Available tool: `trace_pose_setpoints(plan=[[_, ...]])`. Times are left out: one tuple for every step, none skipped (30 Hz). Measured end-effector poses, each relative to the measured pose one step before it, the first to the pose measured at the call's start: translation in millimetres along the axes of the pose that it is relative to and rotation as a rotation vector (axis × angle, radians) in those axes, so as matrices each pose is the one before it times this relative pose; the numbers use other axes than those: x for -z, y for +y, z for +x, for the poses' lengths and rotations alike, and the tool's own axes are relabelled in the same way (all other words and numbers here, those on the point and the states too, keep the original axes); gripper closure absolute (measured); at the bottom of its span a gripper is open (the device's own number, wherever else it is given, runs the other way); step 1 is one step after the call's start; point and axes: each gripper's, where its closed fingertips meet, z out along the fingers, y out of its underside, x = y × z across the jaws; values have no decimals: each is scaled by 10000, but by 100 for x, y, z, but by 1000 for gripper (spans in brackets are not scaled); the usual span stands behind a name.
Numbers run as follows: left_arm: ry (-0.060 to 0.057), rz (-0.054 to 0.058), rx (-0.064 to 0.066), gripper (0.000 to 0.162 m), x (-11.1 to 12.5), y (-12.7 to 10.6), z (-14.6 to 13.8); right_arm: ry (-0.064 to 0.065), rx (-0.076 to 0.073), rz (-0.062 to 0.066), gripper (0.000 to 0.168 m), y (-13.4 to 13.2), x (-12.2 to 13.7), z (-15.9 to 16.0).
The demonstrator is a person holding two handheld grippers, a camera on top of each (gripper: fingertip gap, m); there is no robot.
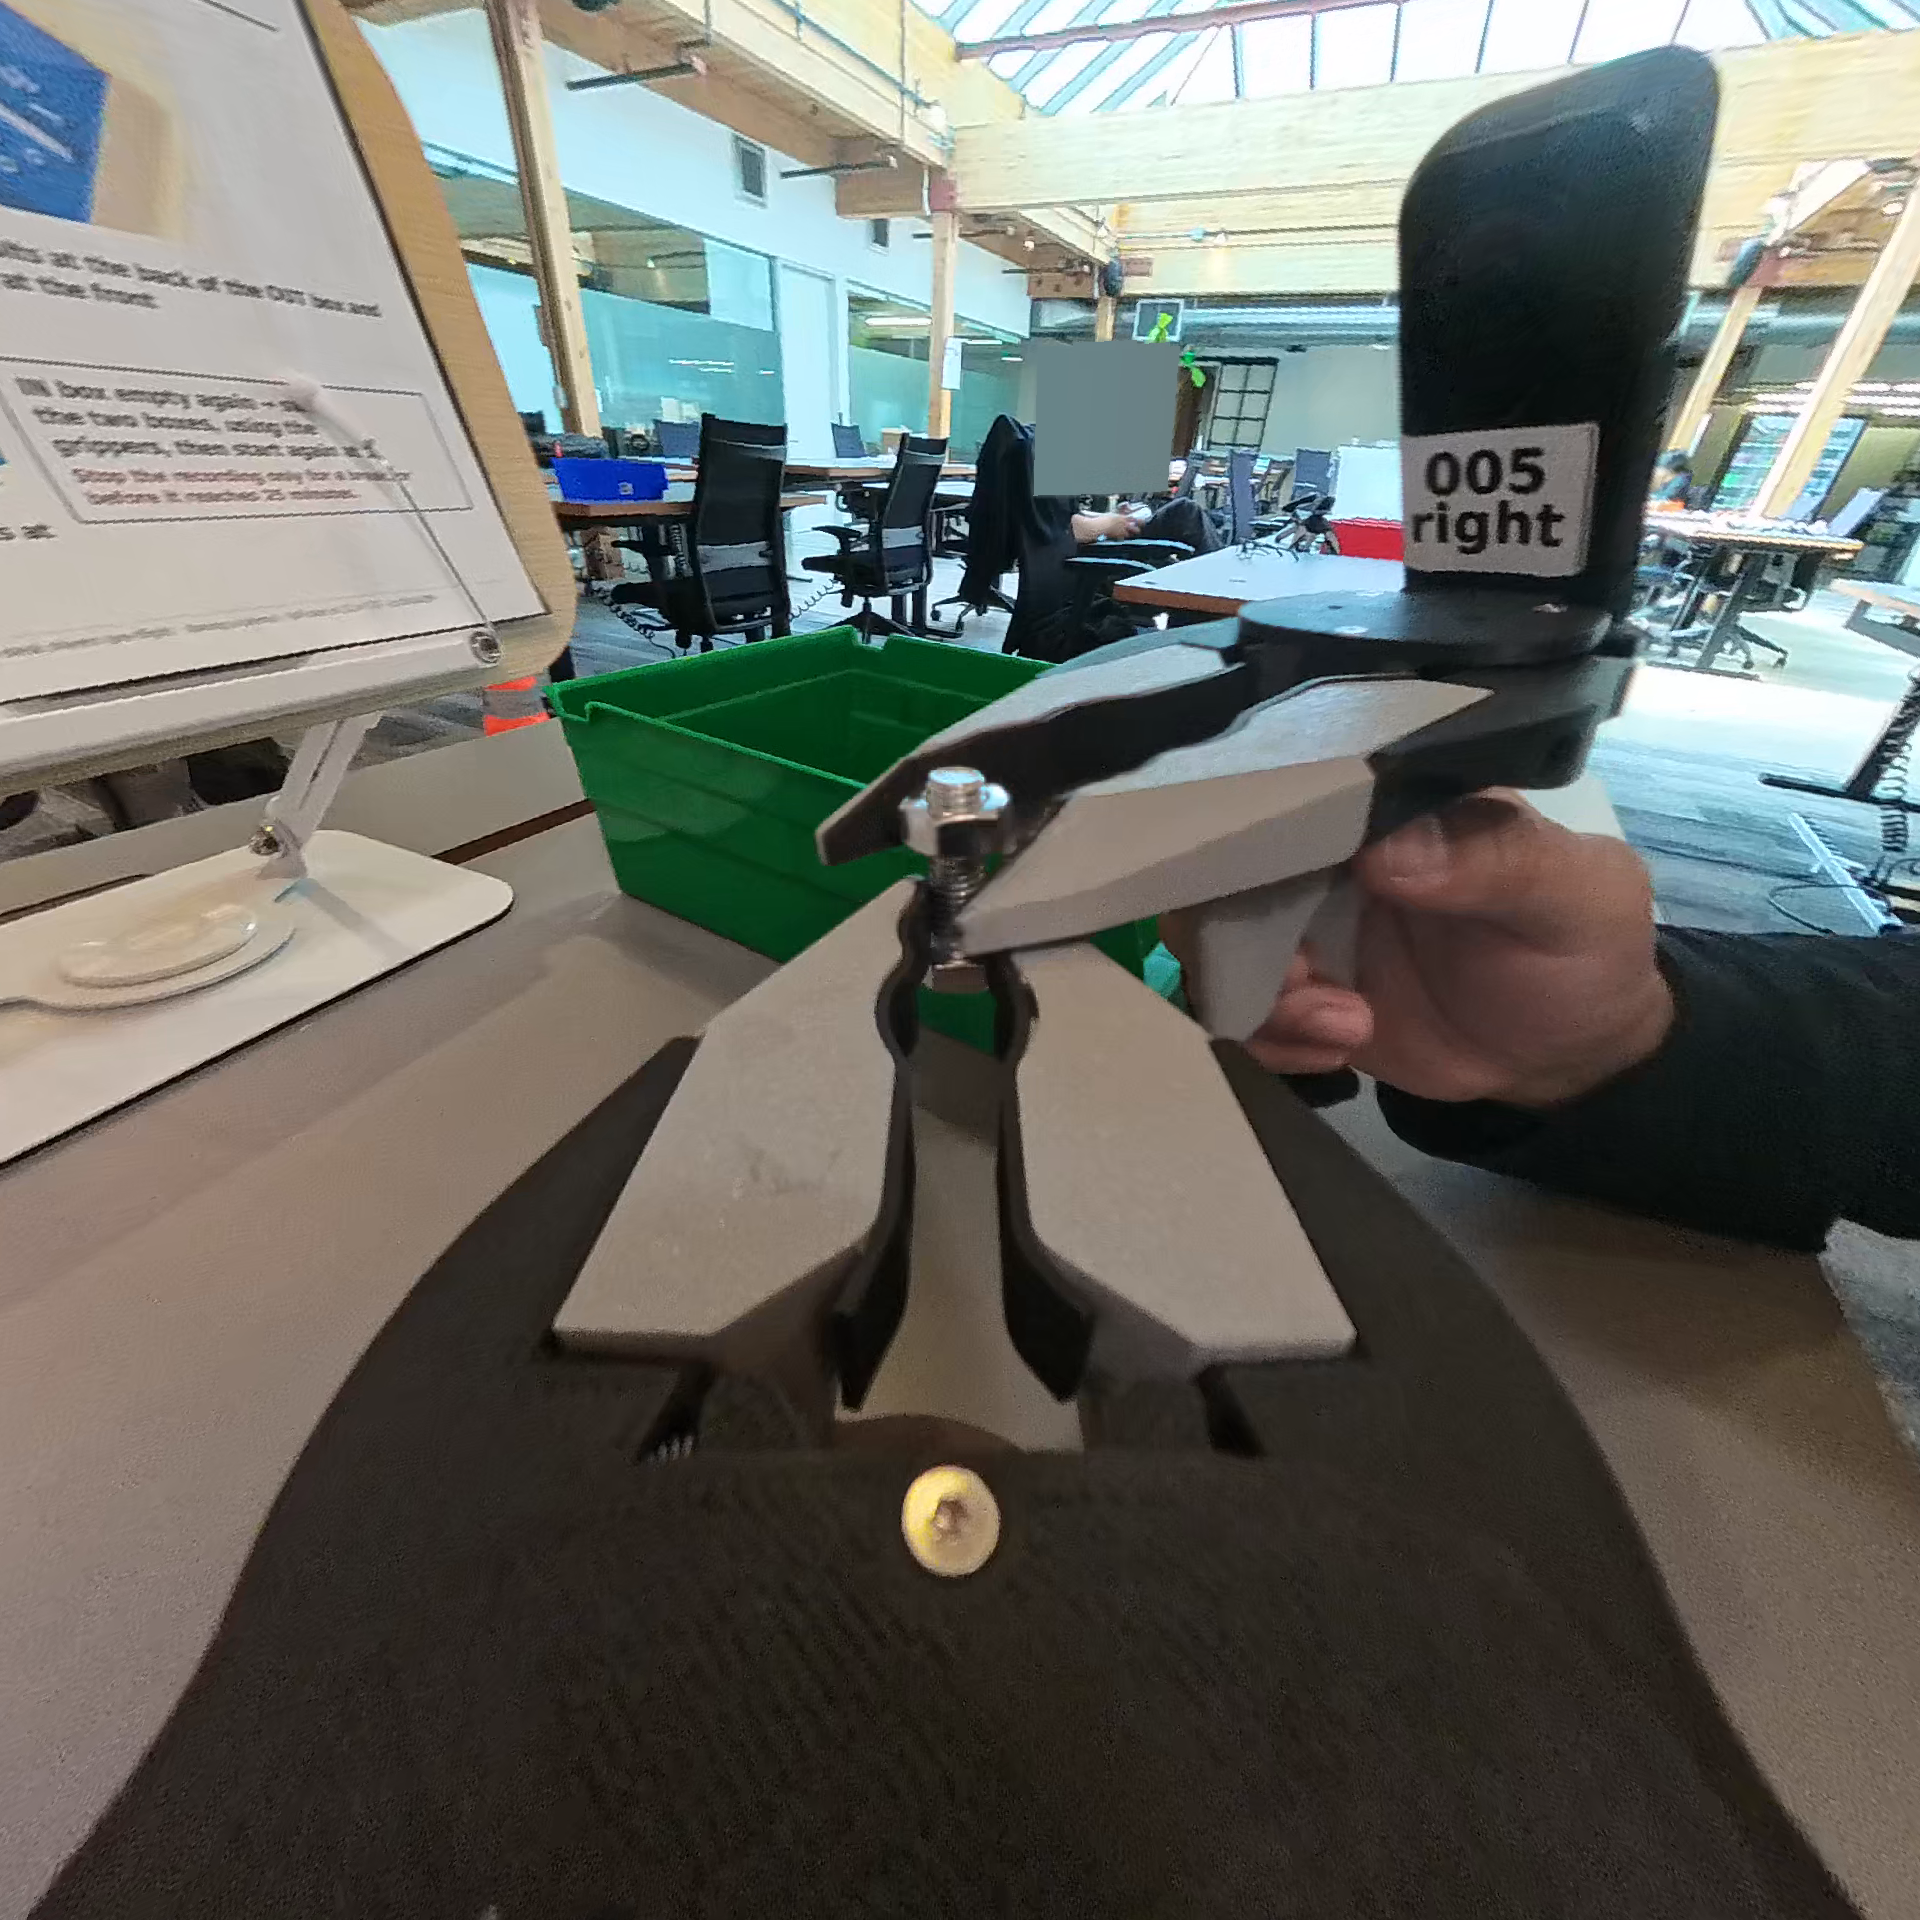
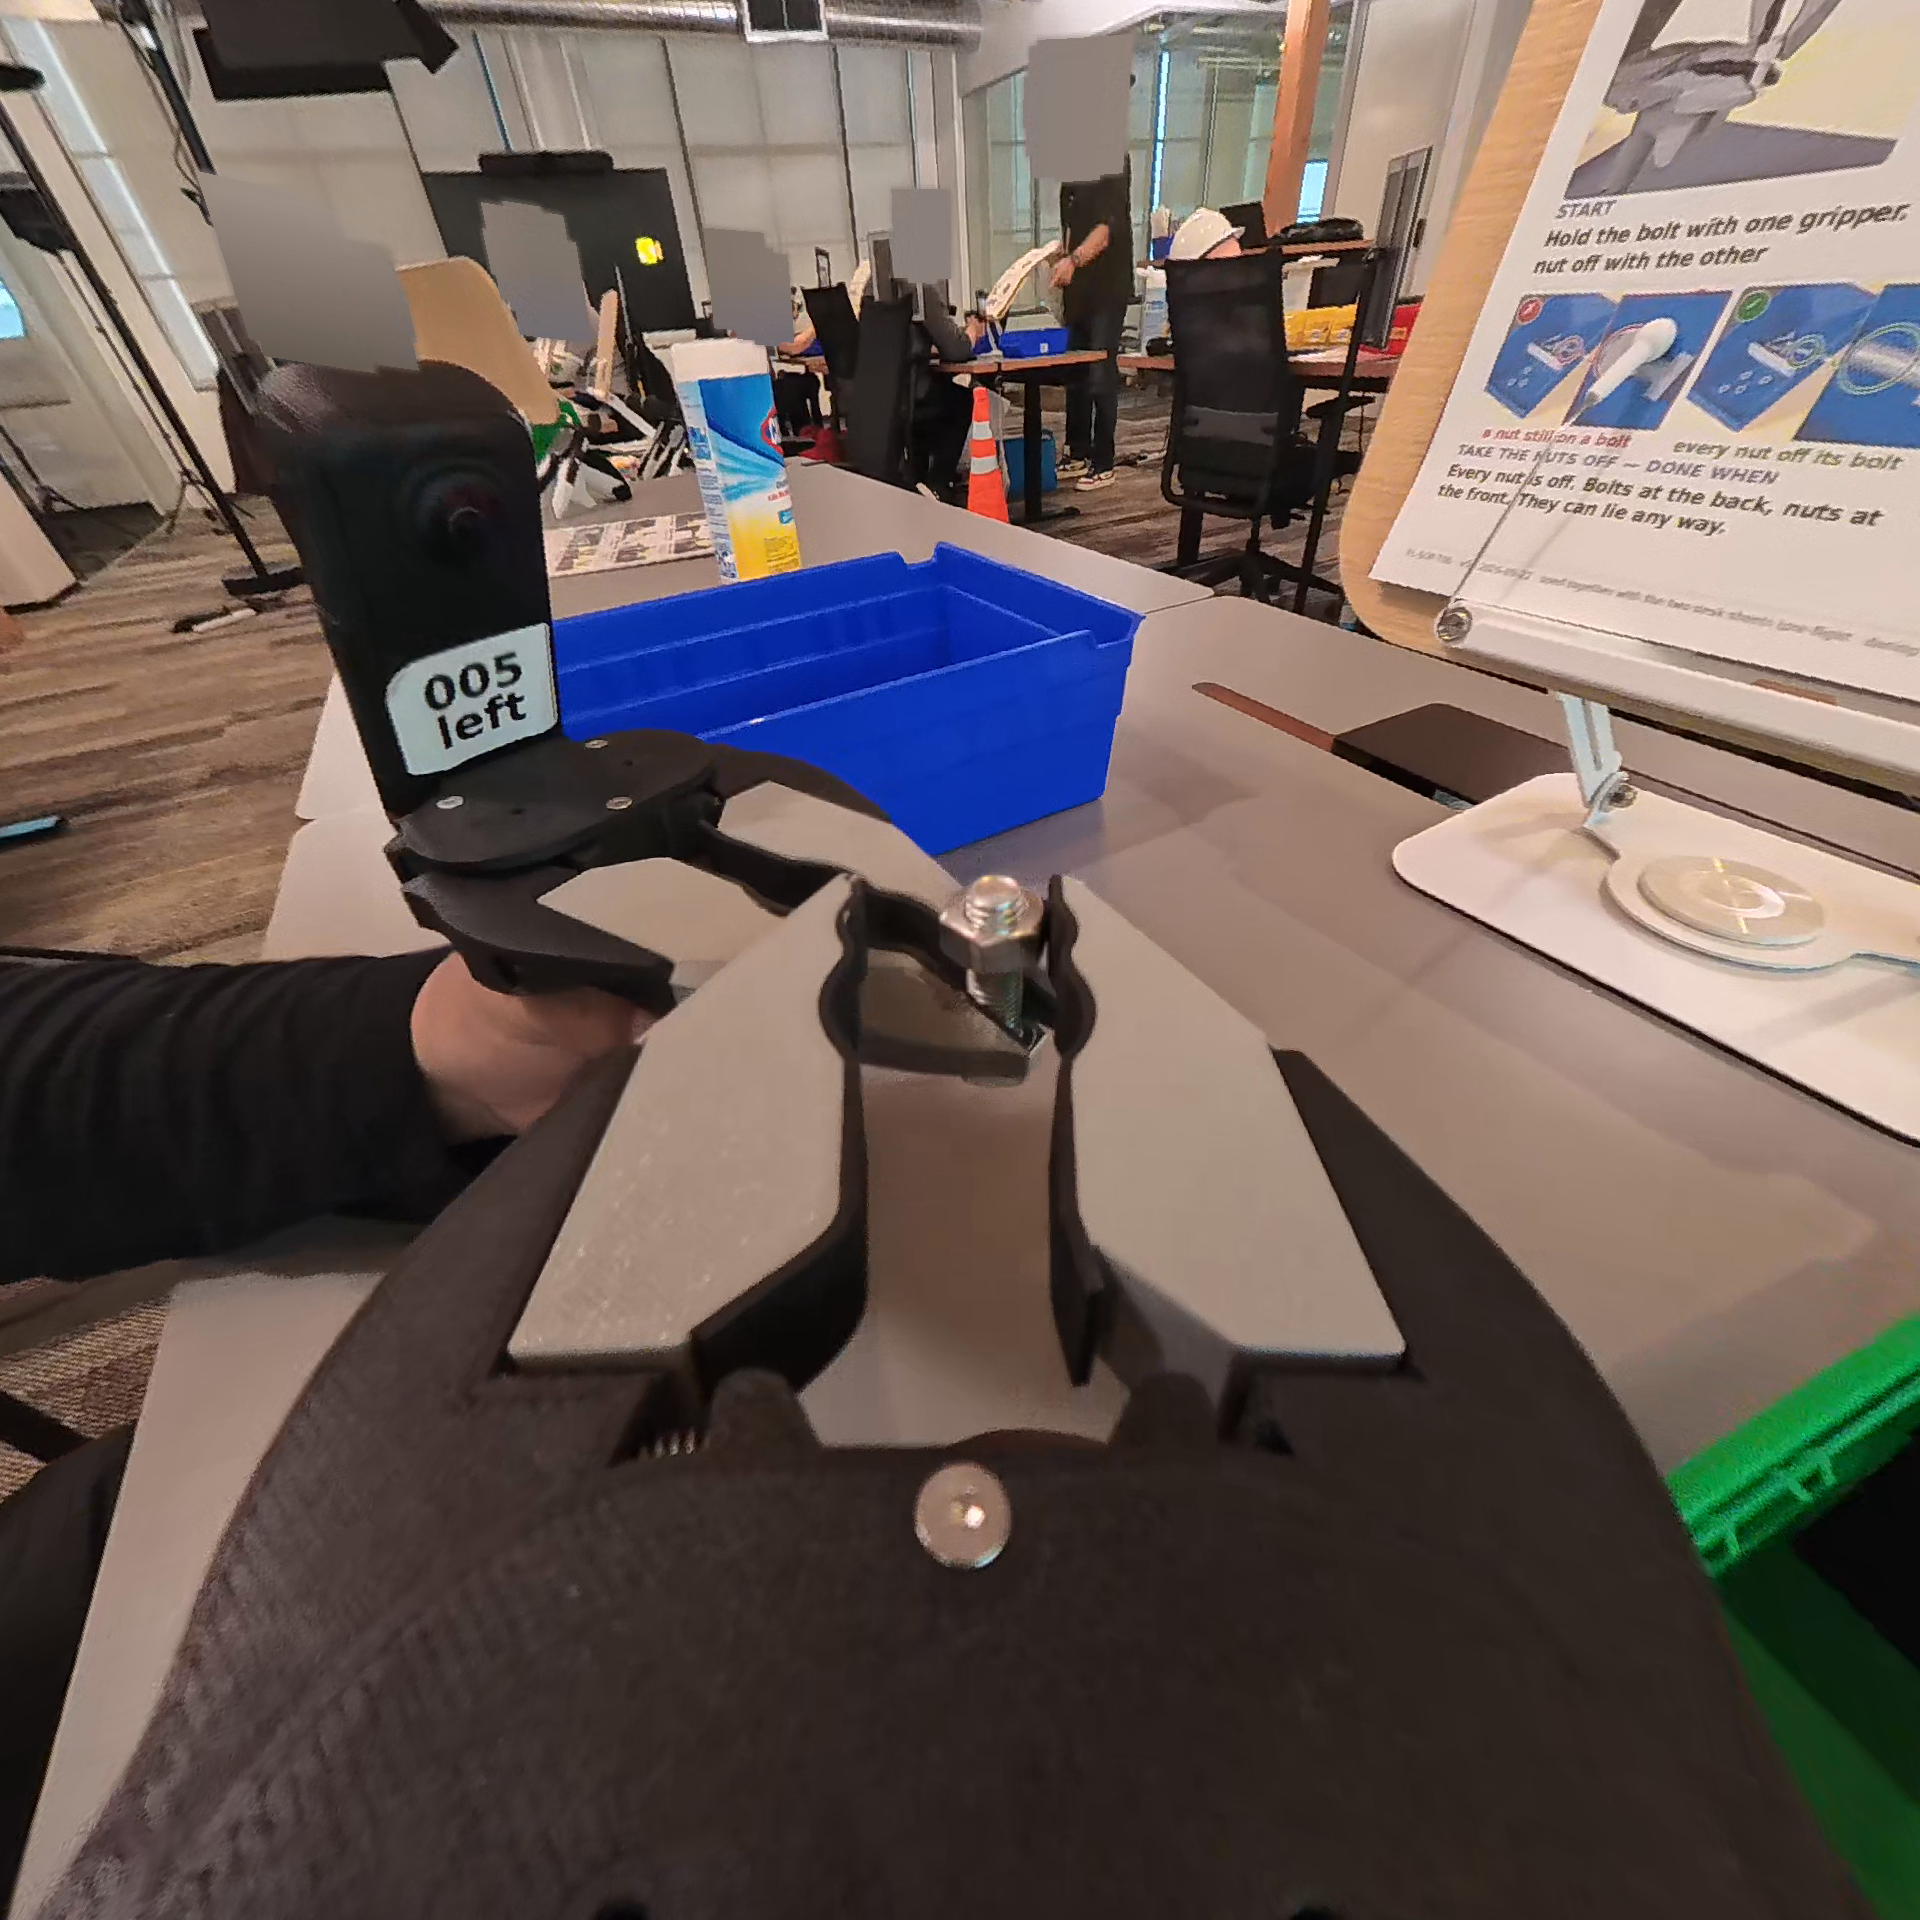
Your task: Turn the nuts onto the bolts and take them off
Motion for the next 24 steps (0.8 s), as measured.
trace_pose_setpoints(plan=[[34, -37, -51, 156, -58, 38, 118, 99, 103, -49, 139, -16, 59, 142], [-41, -9, -17, 156, 6, 22, -79, 135, 71, 43, 140, -161, 149, 217], [-89, 0, 41, 156, 51, 23, -241, 78, 36, 117, 141, -284, 216, 153], [-108, -3, 104, 156, 74, 22, -335, 36, 6, 120, 143, -293, 206, 119], [-157, 16, 126, 156, 95, -10, -432, 16, -8, 77, 144, -232, 175, 88], [-162, 34, 124, 156, 99, -39, -436, 32, 2, 35, 145, -139, 144, 110], [-74, 21, 130, 156, 93, -35, -298, 54, 25, 1, 146, -36, 90, 127], [-37, 33, 117, 156, 70, -49, -194, 47, 33, -40, 148, 38, 64, 101], [-45, 45, 75, 156, 71, -70, -155, 68, 43, -79, 151, 120, 48, 131], [-41, 26, 27, 156, 33, -45, -105, 70, 60, -65, 154, 99, 22, 108], [-17, 2, -4, 156, 16, -5, -49, 56, 42, -72, 154, 105, -3, 84], [-14, -3, -17, 156, -5, 7, -11, 42, 10, -58, 155, 75, -22, 62], [-4, -10, -25, 156, -18, 29, 9, 52, -7, -23, 155, 49, -11, 85], [3, -28, -21, 156, -45, 65, 26, 9, -14, 6, 156, 1, -8, 18], [1, -32, -19, 156, -32, 80, 23, -13, -13, 13, 156, -19, -9, -28], [3, -24, -8, 156, -39, 57, 24, -4, -3, 9, 156, -3, -8, -8], [20, -23, 9, 156, -33, 63, 38, -28, -4, -18, 156, 30, -35, -58], [7, -10, 13, 156, -14, 43, 9, -22, -16, -51, 156, 102, -54, -43], [-4, 6, 3, 156, -12, 3, 6, -7, 1, -34, 155, 87, -70, -32], [13, -2, 5, 156, 1, -7, 23, -21, 14, -20, 155, 70, -62, -67], [6, 10, 7, 156, 13, -25, 11, -12, 15, -31, 155, 76, -52, -54], [11, 28, 0, 156, 13, -57, 33, 6, 31, -26, 155, 41, -28, -35], [29, 11, 4, 156, 12, -36, 43, 25, 35, 1, 155, -20, 4, 10], [3, 15, 5, 156, 19, -31, 5, 32, 24, 28, 155, -64, 25, 33]])
